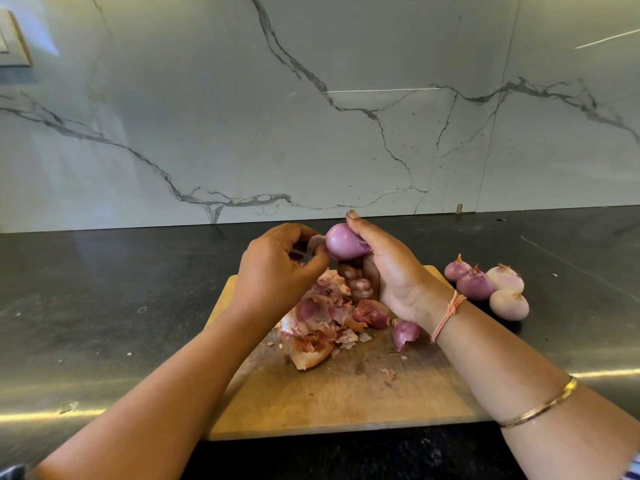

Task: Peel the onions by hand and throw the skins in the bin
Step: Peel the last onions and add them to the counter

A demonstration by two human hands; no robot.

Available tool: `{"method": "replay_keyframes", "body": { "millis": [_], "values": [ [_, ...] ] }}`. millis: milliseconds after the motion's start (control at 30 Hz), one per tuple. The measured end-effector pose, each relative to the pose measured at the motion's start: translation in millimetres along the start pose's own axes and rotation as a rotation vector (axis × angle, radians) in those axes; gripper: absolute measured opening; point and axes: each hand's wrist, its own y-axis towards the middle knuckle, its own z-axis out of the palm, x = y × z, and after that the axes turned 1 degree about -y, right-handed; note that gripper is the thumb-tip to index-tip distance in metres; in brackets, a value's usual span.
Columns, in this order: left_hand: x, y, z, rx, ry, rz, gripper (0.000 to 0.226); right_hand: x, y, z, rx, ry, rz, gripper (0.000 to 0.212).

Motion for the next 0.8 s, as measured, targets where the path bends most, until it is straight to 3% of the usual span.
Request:
{"method": "replay_keyframes", "body": {
  "millis": [267,433,567,733,800],
  "values": [
    [3.5,0.9,0.6,-0.022,-0.047,-0.039,0.006,-1.1,0.8,-4.2,0.116,0.005,-0.101,0.047],
    [3.4,0.7,2.4,0.025,-0.072,-0.063,0.008,-4.9,2.7,-2.1,0.037,-0.030,-0.203,0.011],
    [2.1,-0.5,2.3,0.057,-0.096,-0.027,0.006,-5.1,3.3,-2.7,-0.005,-0.083,-0.248,0.014],
    [3.3,0.0,1.3,0.036,-0.009,-0.038,0.004,0.4,2.2,-7.3,0.001,-0.022,-0.184,0.037],
    [3.7,0.5,-0.4,0.039,-0.004,-0.060,0.004,1.1,2.0,-7.0,-0.002,-0.015,-0.189,0.033]
  ]
}}
